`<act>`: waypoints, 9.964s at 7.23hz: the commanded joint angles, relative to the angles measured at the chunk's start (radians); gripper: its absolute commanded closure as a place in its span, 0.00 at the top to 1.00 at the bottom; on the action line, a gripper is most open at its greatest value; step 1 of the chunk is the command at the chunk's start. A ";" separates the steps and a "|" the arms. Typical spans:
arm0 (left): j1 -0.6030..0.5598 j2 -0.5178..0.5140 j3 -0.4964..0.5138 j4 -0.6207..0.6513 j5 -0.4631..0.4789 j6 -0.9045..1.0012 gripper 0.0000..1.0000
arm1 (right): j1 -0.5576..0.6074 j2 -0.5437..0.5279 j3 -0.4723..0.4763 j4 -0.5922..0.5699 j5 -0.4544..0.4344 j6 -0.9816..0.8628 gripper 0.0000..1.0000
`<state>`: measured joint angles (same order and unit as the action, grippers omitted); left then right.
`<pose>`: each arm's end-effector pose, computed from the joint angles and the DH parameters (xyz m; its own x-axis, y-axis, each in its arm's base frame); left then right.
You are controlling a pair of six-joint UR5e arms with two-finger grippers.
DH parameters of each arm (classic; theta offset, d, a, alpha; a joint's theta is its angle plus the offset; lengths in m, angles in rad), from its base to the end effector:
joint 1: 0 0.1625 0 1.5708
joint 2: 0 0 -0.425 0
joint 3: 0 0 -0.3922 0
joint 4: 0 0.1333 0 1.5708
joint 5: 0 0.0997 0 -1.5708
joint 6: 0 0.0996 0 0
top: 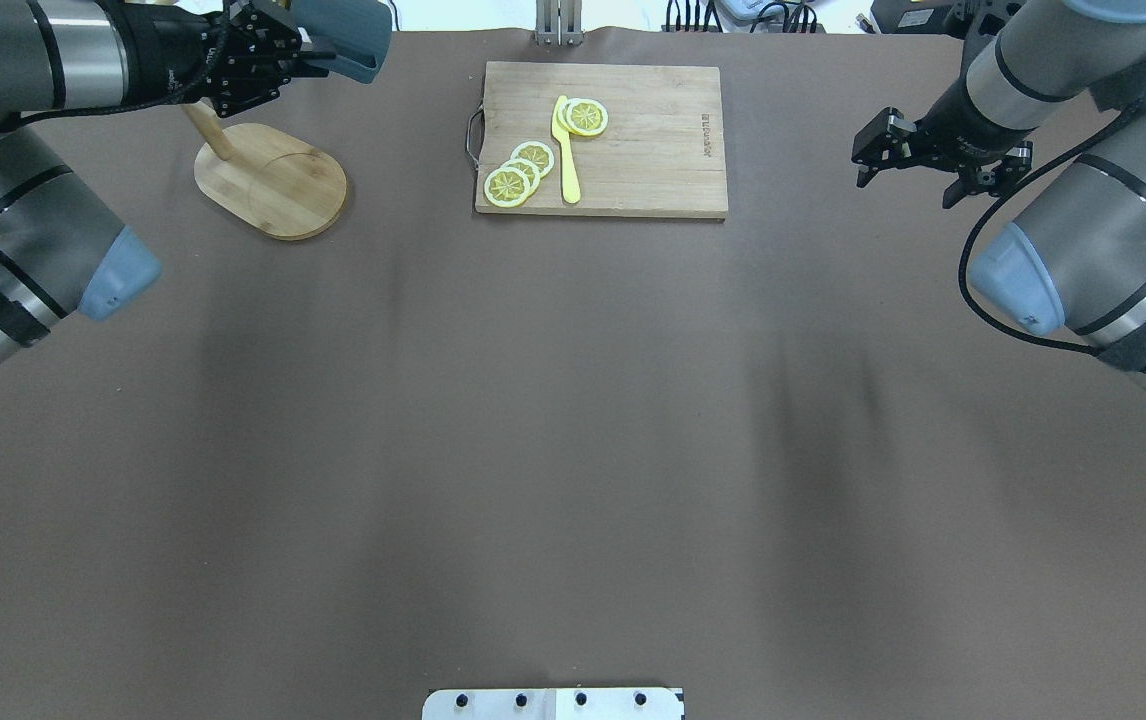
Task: Hang cup on storage rack
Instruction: 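Lift the mug with the left gripper and carry it toward the wooden stand, then maneuver the mug handle onto a stand peg with the left gripper, then release the mug and withdraw the left gripper from the stand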
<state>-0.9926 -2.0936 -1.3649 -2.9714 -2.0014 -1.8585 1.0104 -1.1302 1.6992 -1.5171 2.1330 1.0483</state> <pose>0.2838 -0.6027 0.2966 -0.2285 -0.1216 -0.9659 0.4907 0.8426 -0.2222 -0.2732 -0.5863 0.3459 0.6493 0.2404 0.7215 -0.2624 0.9613 -0.0842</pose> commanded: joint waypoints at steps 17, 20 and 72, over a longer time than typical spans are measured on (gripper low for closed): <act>-0.037 -0.054 0.260 -0.330 0.257 -0.553 0.00 | -0.013 0.000 0.037 -0.003 -0.018 0.022 1.00; -0.054 -0.039 0.262 -0.334 0.257 -0.602 0.00 | -0.019 0.001 0.039 -0.003 -0.021 0.033 1.00; -0.466 0.093 -0.003 -0.466 0.044 -0.927 0.97 | -0.078 -0.002 0.060 -0.002 -0.056 0.085 1.00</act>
<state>-1.3890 -1.9936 -1.3434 -3.4342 -1.9521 -2.8822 0.9404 -1.1303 1.7608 -1.5190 2.0773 1.1317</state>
